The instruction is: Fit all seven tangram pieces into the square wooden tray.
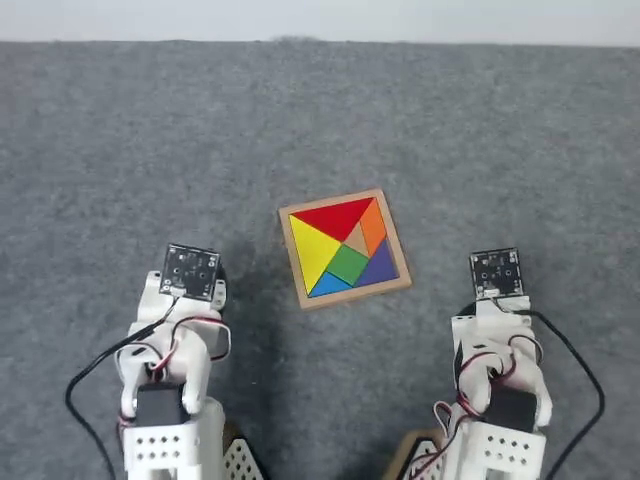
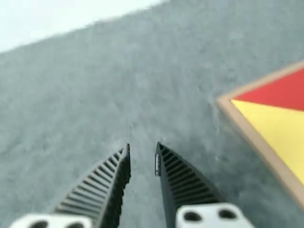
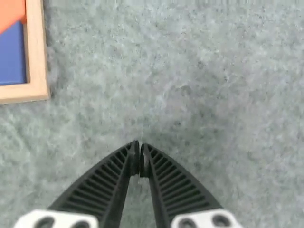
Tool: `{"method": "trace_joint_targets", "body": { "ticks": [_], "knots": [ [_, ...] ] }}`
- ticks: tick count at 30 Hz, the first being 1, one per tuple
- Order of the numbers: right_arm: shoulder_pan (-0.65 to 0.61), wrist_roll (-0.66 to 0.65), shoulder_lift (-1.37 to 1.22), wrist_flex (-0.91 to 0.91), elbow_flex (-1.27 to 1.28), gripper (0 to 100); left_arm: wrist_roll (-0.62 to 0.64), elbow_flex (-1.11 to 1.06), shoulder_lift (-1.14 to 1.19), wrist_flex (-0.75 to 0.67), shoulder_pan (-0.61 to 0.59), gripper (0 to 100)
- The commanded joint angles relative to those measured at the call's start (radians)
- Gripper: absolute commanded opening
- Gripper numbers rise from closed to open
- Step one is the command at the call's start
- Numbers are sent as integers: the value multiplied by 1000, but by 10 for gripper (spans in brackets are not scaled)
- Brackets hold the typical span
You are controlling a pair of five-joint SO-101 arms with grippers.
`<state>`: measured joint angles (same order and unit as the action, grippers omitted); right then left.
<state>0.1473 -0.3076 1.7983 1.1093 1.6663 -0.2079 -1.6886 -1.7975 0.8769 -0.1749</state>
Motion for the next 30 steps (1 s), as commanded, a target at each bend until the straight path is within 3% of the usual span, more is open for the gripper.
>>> {"method": "trace_joint_targets", "body": {
  "ticks": [1, 5, 10, 30],
  "knots": [
    [4, 3, 16, 18, 17, 8, -12, 5, -2, 97, -5, 89],
    [7, 3, 16, 133, 15, 9, -12, 5, -2, 213, -5, 89],
    [74, 8, 16, 145, 15, 8, -12, 5, -2, 381, -5, 88],
    [93, 11, 16, 143, 15, 9, -12, 5, -3, 379, -2, 88]
  ]
}}
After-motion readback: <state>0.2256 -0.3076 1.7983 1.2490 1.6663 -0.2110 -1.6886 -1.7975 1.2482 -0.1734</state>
